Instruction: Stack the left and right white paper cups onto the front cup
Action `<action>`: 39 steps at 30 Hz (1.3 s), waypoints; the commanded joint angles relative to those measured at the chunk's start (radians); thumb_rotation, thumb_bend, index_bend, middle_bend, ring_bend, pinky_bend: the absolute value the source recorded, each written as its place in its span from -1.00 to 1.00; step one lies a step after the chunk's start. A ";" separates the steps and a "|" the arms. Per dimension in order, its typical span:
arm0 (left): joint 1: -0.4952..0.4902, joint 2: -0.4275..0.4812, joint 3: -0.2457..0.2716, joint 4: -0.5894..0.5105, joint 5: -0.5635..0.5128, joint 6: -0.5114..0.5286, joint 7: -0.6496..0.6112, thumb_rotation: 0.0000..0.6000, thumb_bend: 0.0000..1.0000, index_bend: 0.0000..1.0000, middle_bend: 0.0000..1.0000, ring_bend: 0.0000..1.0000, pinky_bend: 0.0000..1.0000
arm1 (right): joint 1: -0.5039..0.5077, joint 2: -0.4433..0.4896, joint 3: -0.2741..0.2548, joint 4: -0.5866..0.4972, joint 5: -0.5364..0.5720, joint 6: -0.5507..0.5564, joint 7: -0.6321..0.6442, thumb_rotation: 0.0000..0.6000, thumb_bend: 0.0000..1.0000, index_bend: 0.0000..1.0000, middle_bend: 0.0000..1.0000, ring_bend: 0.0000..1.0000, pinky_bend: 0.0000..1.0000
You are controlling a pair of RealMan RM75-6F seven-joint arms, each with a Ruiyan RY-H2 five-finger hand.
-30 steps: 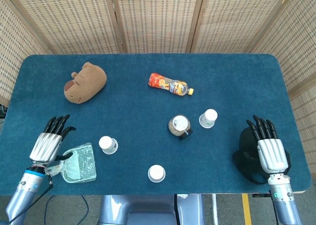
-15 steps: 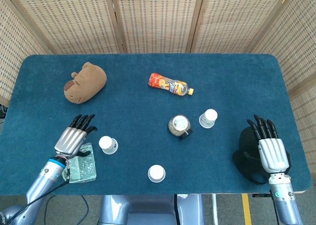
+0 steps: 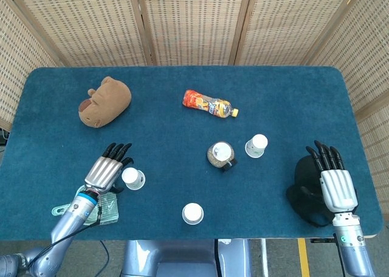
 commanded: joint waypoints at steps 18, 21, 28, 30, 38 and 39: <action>-0.041 -0.037 0.026 0.011 -0.059 0.021 0.025 1.00 -0.38 -0.10 -1.00 -1.00 -1.00 | -0.001 0.004 0.002 0.001 0.002 0.002 0.011 1.00 -0.84 -0.75 -1.00 -1.00 -1.00; -0.039 -0.035 0.031 0.011 -0.045 0.034 0.014 1.00 -0.38 -0.08 -1.00 -1.00 -1.00 | -0.001 0.004 0.002 0.000 0.002 0.003 0.012 1.00 -0.84 -0.75 -1.00 -1.00 -1.00; -0.030 -0.009 0.033 -0.036 0.021 0.077 -0.029 1.00 -0.38 -0.07 -1.00 -1.00 -1.00 | -0.002 0.005 0.003 -0.001 0.002 0.006 0.014 1.00 -0.84 -0.75 -1.00 -1.00 -1.00; -0.027 0.005 0.035 -0.059 0.045 0.086 -0.046 1.00 -0.38 -0.07 -1.00 -1.00 -1.00 | -0.002 0.005 0.002 -0.001 0.001 0.006 0.014 1.00 -0.84 -0.75 -1.00 -1.00 -1.00; -0.027 0.023 0.035 -0.120 0.154 0.108 -0.136 1.00 -0.38 -0.09 -1.00 -1.00 -1.00 | -0.001 0.002 0.001 -0.001 0.003 0.002 0.004 1.00 -0.84 -0.74 -1.00 -1.00 -1.00; -0.029 0.021 0.035 -0.126 0.167 0.107 -0.152 1.00 -0.38 -0.09 -1.00 -1.00 -1.00 | -0.001 0.001 0.001 -0.001 0.002 0.002 0.002 1.00 -0.84 -0.74 -1.00 -1.00 -1.00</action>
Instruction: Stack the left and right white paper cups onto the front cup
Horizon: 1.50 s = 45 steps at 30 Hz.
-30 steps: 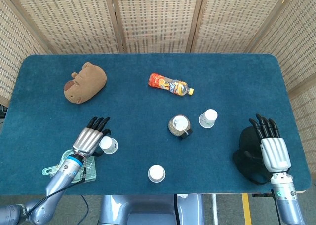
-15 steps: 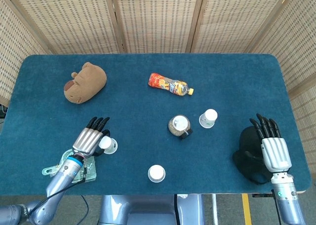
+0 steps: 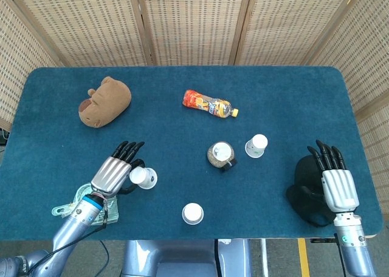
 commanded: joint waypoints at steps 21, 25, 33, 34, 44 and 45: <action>-0.069 -0.147 0.007 -0.101 0.111 -0.058 -0.049 1.00 -0.39 -0.07 -1.00 -1.00 -1.00 | 0.001 0.002 0.008 0.007 0.011 -0.001 0.016 1.00 -0.84 -0.74 -1.00 -1.00 -1.00; -0.075 -0.143 0.012 -0.125 0.096 -0.067 -0.014 1.00 -0.39 -0.07 -1.00 -1.00 -1.00 | -0.001 0.004 0.009 0.006 0.013 0.000 0.022 1.00 -0.84 -0.74 -1.00 -1.00 -1.00; -0.092 -0.133 0.020 -0.156 0.050 -0.095 0.045 1.00 -0.39 -0.07 -1.00 -1.00 -1.00 | -0.001 0.008 0.011 0.007 0.015 0.000 0.026 1.00 -0.84 -0.74 -1.00 -1.00 -1.00; -0.094 -0.138 0.020 -0.155 0.047 -0.095 0.055 1.00 -0.39 -0.07 -1.00 -1.00 -1.00 | -0.001 0.008 0.010 0.007 0.016 -0.001 0.027 1.00 -0.84 -0.74 -1.00 -1.00 -1.00; -0.104 -0.170 0.025 -0.148 0.015 -0.089 0.103 1.00 -0.51 -0.31 -1.00 -1.00 -1.00 | 0.000 0.009 0.011 0.009 0.019 -0.005 0.030 1.00 -0.84 -0.73 -1.00 -1.00 -1.00; -0.104 -0.171 0.026 -0.148 0.014 -0.088 0.106 1.00 -0.54 -0.33 -1.00 -1.00 -1.00 | 0.000 0.009 0.011 0.009 0.019 -0.005 0.031 1.00 -0.84 -0.73 -1.00 -1.00 -1.00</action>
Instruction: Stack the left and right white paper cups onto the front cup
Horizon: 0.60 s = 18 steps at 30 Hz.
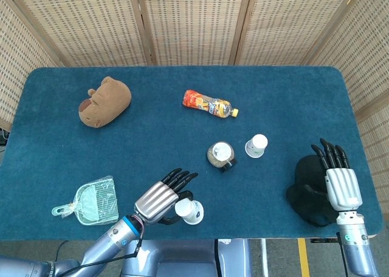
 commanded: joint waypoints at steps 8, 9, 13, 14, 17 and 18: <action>0.015 0.010 0.011 -0.004 0.010 0.043 0.015 1.00 -0.57 -0.42 -1.00 -1.00 -1.00 | -0.001 0.002 -0.001 -0.002 -0.002 0.001 0.002 1.00 -0.84 -0.73 -1.00 -1.00 -1.00; 0.021 0.016 0.013 -0.007 0.019 0.054 0.007 1.00 -0.56 -0.43 -1.00 -1.00 -1.00 | -0.001 0.002 -0.001 -0.001 -0.002 0.001 0.003 1.00 -0.84 -0.73 -1.00 -1.00 -1.00; 0.044 0.033 0.025 0.000 0.054 0.088 -0.021 1.00 -0.56 -0.45 -1.00 -1.00 -1.00 | 0.000 0.001 -0.001 -0.001 0.000 -0.001 0.002 1.00 -0.84 -0.72 -1.00 -1.00 -1.00; 0.046 0.035 0.026 0.002 0.056 0.090 -0.026 1.00 -0.56 -0.45 -1.00 -1.00 -1.00 | 0.000 0.001 -0.001 -0.001 -0.001 -0.002 0.001 1.00 -0.84 -0.72 -1.00 -1.00 -1.00; 0.049 0.046 0.030 0.011 0.053 0.085 -0.040 1.00 -0.56 -0.45 -1.00 -1.00 -1.00 | 0.001 -0.001 -0.003 -0.003 -0.003 -0.003 -0.005 1.00 -0.84 -0.72 -1.00 -1.00 -1.00; 0.047 0.050 0.029 0.012 0.052 0.081 -0.041 1.00 -0.56 -0.45 -1.00 -1.00 -1.00 | 0.001 -0.001 -0.003 -0.003 -0.005 -0.001 -0.008 1.00 -0.84 -0.73 -1.00 -1.00 -1.00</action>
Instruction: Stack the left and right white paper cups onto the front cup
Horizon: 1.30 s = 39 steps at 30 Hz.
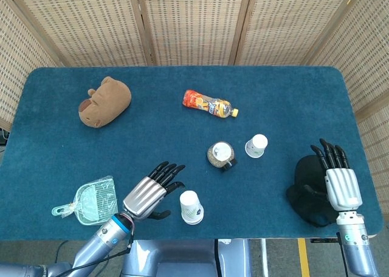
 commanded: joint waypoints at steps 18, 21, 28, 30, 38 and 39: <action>-0.061 0.085 0.015 -0.092 -0.125 -0.126 0.080 1.00 0.16 -0.63 -1.00 -1.00 -1.00 | 0.001 -0.002 0.001 0.007 0.000 -0.001 0.003 1.00 -0.84 -0.73 -1.00 -1.00 -1.00; -0.076 0.091 0.013 -0.099 -0.154 -0.147 0.084 1.00 0.20 -0.62 -1.00 -1.00 -1.00 | 0.002 -0.002 0.000 0.007 -0.001 0.000 0.003 1.00 -0.84 -0.73 -1.00 -1.00 -1.00; -0.107 0.093 0.006 -0.106 -0.204 -0.175 0.087 1.00 0.23 -0.57 -1.00 -1.00 -1.00 | 0.002 -0.002 0.001 0.010 0.003 -0.003 0.003 1.00 -0.84 -0.73 -1.00 -1.00 -1.00; -0.121 0.095 0.007 -0.110 -0.226 -0.187 0.098 1.00 0.23 -0.57 -1.00 -1.00 -1.00 | 0.003 -0.002 0.002 0.013 0.006 -0.006 0.001 1.00 -0.84 -0.73 -1.00 -1.00 -1.00; -0.169 0.093 0.010 -0.138 -0.311 -0.202 0.144 1.00 0.27 -0.54 -1.00 -1.00 -1.00 | 0.006 0.005 0.004 0.025 0.016 -0.019 0.014 1.00 -0.84 -0.73 -1.00 -1.00 -1.00; -0.172 0.094 0.011 -0.140 -0.316 -0.203 0.145 1.00 0.28 -0.53 -1.00 -1.00 -1.00 | 0.006 0.006 0.003 0.025 0.015 -0.019 0.016 1.00 -0.84 -0.73 -1.00 -1.00 -1.00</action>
